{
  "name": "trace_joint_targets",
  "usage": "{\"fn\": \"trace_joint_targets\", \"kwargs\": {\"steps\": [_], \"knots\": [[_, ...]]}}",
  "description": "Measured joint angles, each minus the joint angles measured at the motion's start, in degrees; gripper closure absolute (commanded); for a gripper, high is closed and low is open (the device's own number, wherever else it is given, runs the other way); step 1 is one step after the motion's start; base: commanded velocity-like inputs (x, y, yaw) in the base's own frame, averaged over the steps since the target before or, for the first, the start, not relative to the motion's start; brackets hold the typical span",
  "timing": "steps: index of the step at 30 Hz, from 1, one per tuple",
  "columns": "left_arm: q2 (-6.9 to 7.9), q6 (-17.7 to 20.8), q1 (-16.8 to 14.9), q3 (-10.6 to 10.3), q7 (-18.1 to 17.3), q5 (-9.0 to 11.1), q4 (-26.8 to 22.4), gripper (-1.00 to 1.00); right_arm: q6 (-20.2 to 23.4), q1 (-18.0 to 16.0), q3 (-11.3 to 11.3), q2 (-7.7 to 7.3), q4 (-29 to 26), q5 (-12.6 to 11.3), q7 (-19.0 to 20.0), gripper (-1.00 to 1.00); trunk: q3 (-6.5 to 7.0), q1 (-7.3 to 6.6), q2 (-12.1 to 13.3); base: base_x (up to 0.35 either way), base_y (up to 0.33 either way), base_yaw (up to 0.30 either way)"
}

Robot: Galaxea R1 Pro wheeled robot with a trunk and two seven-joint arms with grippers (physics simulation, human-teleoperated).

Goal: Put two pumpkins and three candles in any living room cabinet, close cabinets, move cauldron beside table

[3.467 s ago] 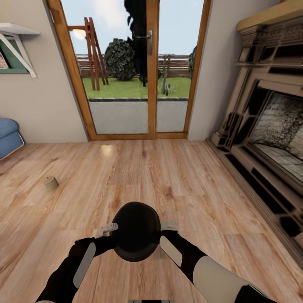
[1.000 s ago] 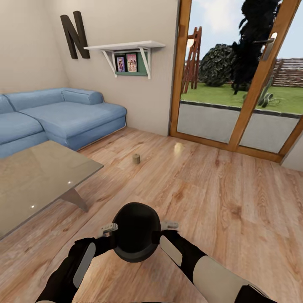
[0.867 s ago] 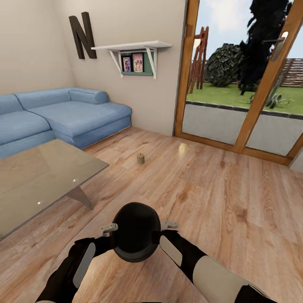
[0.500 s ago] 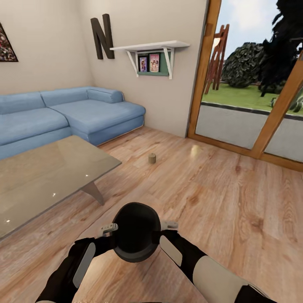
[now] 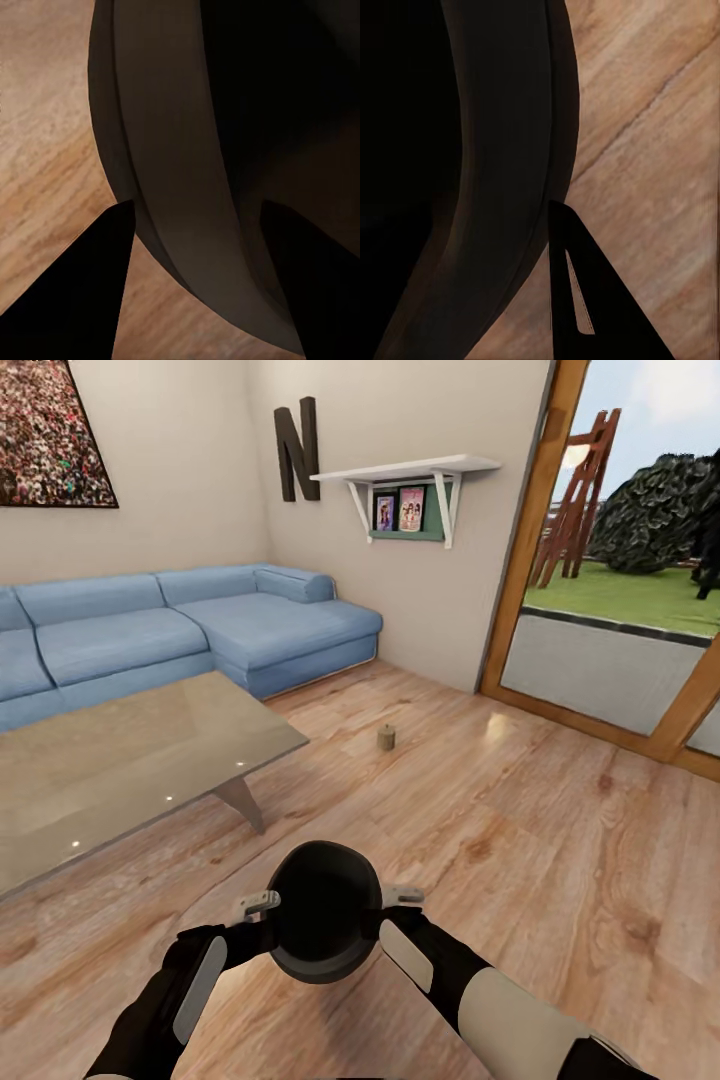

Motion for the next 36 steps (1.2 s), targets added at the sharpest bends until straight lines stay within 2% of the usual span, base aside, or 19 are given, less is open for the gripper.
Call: {"fn": "trace_joint_targets", "kwargs": {"steps": [8,36], "knots": [[-0.04,0.0,0.0,0.0,0.0,-0.1,0.0,1.00,-0.1,0.0,0.0,0.00,0.1,0.0,0.1,1.00,0.00,0.00,0.0,0.000,-0.196,0.287],[0.00,0.0,0.0,0.0,0.0,0.0,0.0,1.00,0.0,0.0,0.0,0.00,0.0,0.0,-0.1,1.00,0.00,0.00,0.0,0.000,-0.004,0.287]]}}
